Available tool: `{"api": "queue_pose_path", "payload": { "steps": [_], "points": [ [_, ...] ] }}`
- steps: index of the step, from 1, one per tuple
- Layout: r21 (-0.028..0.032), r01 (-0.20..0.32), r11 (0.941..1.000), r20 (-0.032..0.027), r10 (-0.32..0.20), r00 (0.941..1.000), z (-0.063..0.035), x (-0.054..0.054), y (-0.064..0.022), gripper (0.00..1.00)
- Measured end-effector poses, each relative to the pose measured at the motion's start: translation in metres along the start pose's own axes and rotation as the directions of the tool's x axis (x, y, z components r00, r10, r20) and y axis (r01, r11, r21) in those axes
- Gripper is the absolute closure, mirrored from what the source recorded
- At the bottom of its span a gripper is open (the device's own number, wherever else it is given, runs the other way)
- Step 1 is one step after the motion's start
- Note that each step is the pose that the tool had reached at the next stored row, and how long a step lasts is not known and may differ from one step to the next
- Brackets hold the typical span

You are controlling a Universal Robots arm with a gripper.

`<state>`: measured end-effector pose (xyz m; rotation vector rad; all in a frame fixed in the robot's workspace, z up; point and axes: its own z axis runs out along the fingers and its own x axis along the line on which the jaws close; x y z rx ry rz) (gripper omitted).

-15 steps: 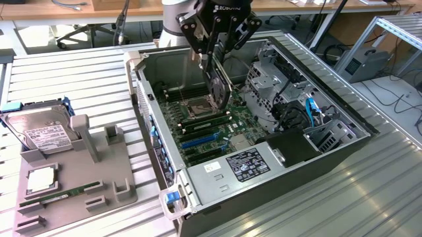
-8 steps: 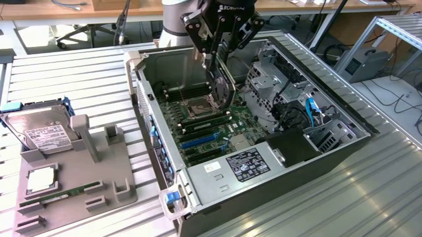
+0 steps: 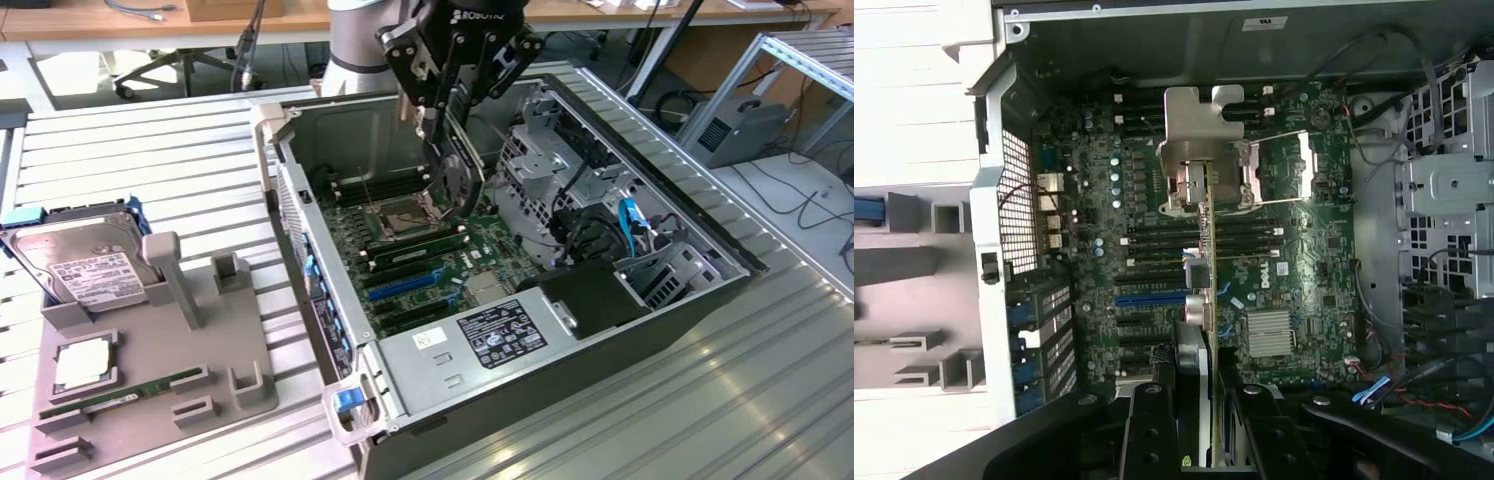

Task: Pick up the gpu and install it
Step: 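Pick up the gpu and move the gpu toward the slot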

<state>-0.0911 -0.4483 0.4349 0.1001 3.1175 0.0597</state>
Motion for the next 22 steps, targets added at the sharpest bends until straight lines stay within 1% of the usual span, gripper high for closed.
{"api": "queue_pose_path", "payload": {
  "steps": [2, 3, 22],
  "points": [
    [0.0, 0.0, 1.0, 0.0, 0.0, 1.0, 0.0, -0.002, 0.0002, 0.73],
    [0.0, 0.0, 1.0, 0.0, 0.0, 1.0, 0.0001, -0.006, 0.0004, 0.73],
    [0.0, 0.0, 1.0, 0.0, 0.0, 1.0, 0.0009, -0.03, 0.0019, 0.73]
  ]
}}
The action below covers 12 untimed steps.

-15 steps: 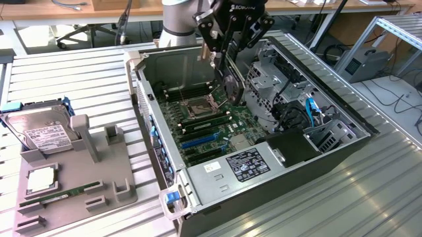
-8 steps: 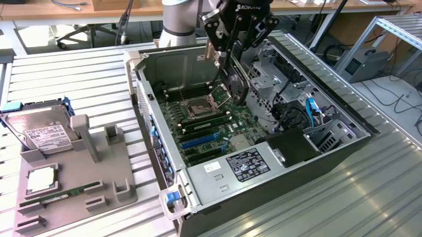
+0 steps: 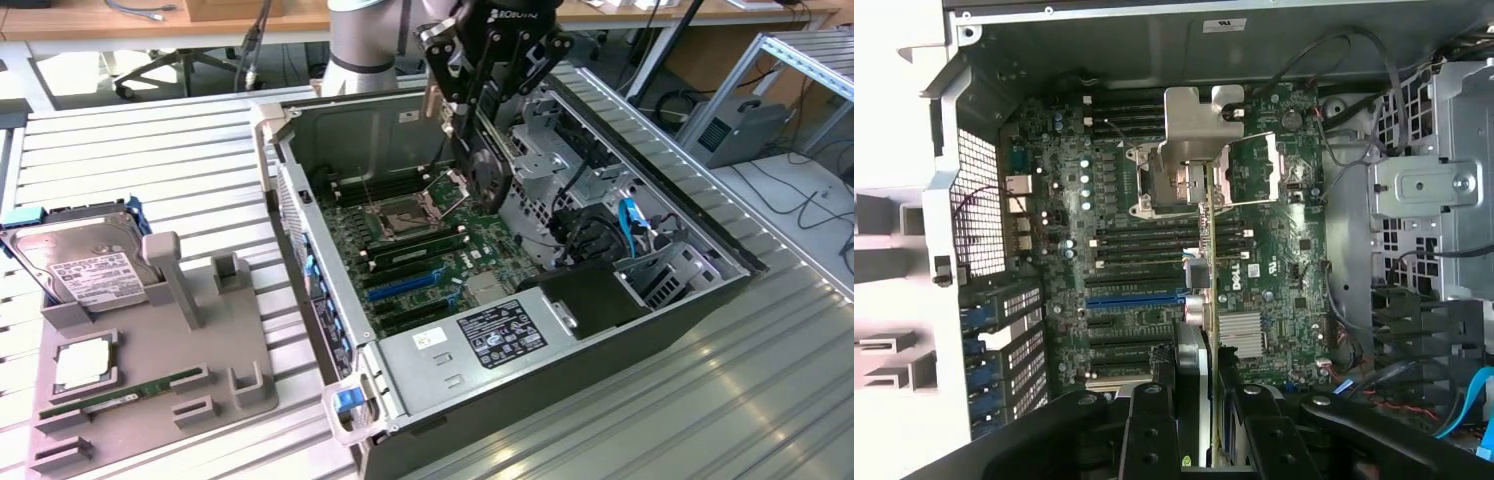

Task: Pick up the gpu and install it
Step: 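Pick up the gpu and move the gpu toward the slot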

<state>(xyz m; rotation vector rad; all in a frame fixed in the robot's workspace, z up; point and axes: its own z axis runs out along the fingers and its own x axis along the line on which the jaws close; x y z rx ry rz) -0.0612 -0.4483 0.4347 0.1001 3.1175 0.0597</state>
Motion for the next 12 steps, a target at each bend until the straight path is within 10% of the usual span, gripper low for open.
{"api": "queue_pose_path", "payload": {
  "steps": [12],
  "points": [
    [0.0, 0.0, 1.0, 0.0, 0.0, 1.0, 0.0004, -0.012, 0.0008, 0.73]
  ]
}}
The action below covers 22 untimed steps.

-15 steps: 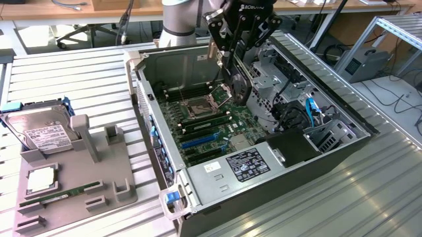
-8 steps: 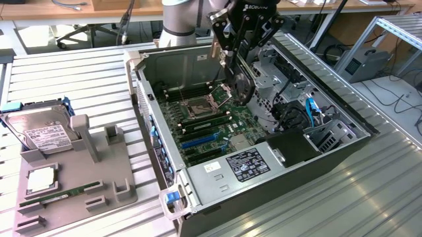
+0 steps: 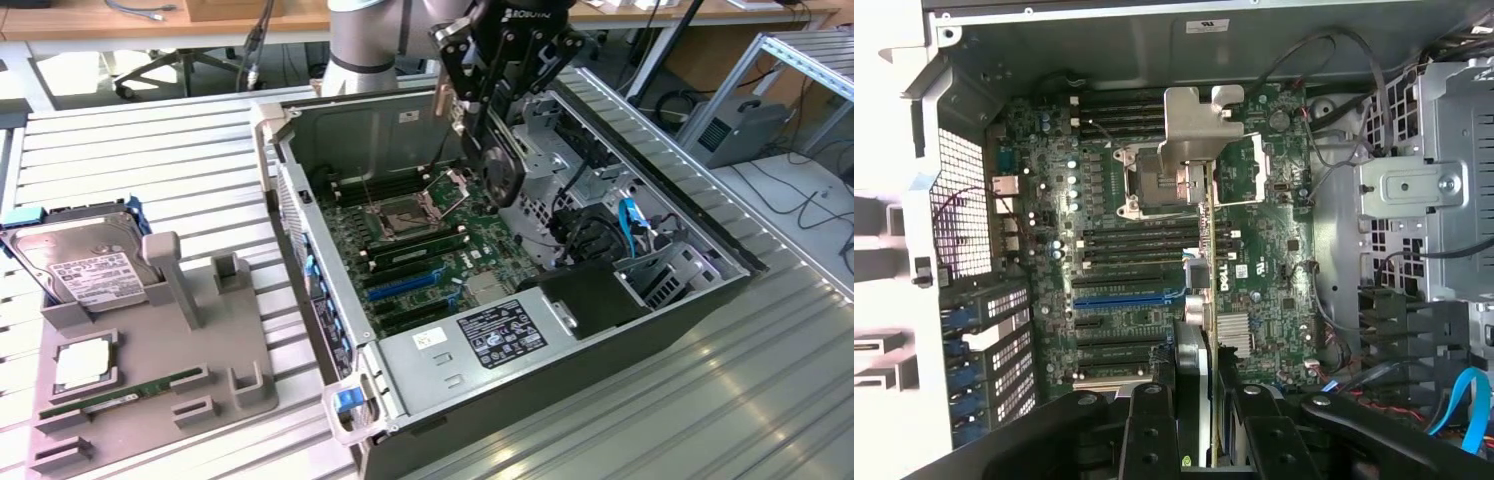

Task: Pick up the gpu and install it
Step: 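Pick up the gpu and move the gpu toward the slot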

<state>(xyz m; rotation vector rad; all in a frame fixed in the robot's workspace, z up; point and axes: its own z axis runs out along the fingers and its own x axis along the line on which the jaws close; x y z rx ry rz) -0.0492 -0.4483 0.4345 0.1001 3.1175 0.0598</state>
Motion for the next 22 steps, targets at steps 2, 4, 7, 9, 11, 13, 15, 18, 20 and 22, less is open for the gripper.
{"api": "queue_pose_path", "payload": {
  "steps": [2, 4, 7, 9, 11, 13, 15, 18, 20, 22],
  "points": [
    [0.0, 0.0, 1.0, 0.0, 0.0, 1.0, 0.0001, -0.002, 0.0001, 0.73],
    [0.0, 0.0, 1.0, 0.0, 0.0, 1.0, 0.0001, -0.004, 0.0003, 0.73],
    [0.0, 0.0, 1.0, 0.0, 0.0, 1.0, 0.0002, -0.007, 0.0005, 0.73],
    [0.0001, 0.0, 1.0, 0.0, 0.0, 1.0, 0.0002, -0.009, 0.0006, 0.73],
    [0.0, 0.0, 1.0, 0.0, 0.0, 1.0, 0.0003, -0.012, 0.0008, 0.73],
    [0.0001, 0.0, 1.0, 0.0, 0.0, 1.0, 0.0004, -0.015, 0.0009, 0.73],
    [0.0, 0.0, 1.0, 0.0, 0.0, 1.0, 0.0005, -0.017, 0.0011, 0.73],
    [0.0, 0.0, 1.0, 0.0, 0.0, 1.0, 0.0005, -0.021, 0.0013, 0.73],
    [0.0001, 0.0, 1.0, 0.0, 0.0, 1.0, 0.0006, -0.023, 0.0015, 0.73],
    [0.0001, 0.0, 1.0, 0.0, 0.0, 1.0, 0.0007, -0.026, 0.0016, 0.73]
  ]
}}
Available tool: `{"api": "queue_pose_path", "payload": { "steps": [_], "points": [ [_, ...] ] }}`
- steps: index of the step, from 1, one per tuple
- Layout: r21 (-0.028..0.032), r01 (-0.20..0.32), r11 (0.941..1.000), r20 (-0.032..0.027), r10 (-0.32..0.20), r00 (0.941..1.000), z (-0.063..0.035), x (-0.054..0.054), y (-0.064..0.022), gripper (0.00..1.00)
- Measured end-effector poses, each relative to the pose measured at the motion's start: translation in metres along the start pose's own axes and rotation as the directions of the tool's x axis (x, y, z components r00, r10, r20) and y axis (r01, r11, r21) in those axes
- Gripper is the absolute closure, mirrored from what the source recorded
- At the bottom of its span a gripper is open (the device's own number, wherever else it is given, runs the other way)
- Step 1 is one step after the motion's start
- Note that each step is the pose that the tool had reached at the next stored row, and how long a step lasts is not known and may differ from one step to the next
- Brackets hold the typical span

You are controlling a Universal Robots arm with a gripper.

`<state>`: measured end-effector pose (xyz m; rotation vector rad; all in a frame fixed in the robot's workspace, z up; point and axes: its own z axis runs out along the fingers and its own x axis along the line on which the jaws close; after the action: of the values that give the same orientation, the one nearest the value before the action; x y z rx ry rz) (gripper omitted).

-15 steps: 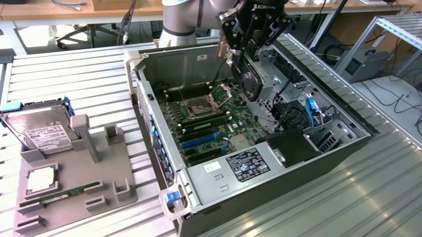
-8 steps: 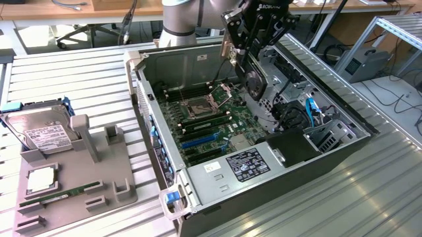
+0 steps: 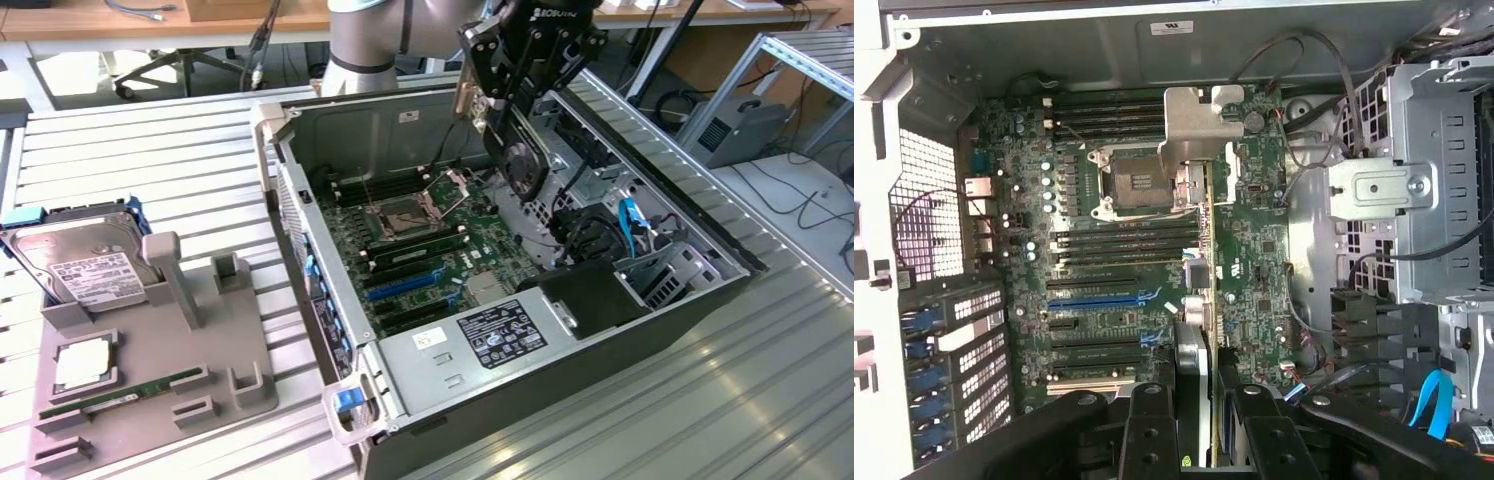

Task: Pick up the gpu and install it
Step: 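Pick up the gpu and move the gpu toward the slot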

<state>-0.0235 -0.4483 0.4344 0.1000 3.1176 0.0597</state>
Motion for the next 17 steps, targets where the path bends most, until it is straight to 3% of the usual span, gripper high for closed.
{"api": "queue_pose_path", "payload": {
  "steps": [17],
  "points": [
    [0.0002, 0.0, 1.0, -0.0001, 0.0, 1.0, 0.0018, -0.016, 0.001, 0.73]
  ]
}}
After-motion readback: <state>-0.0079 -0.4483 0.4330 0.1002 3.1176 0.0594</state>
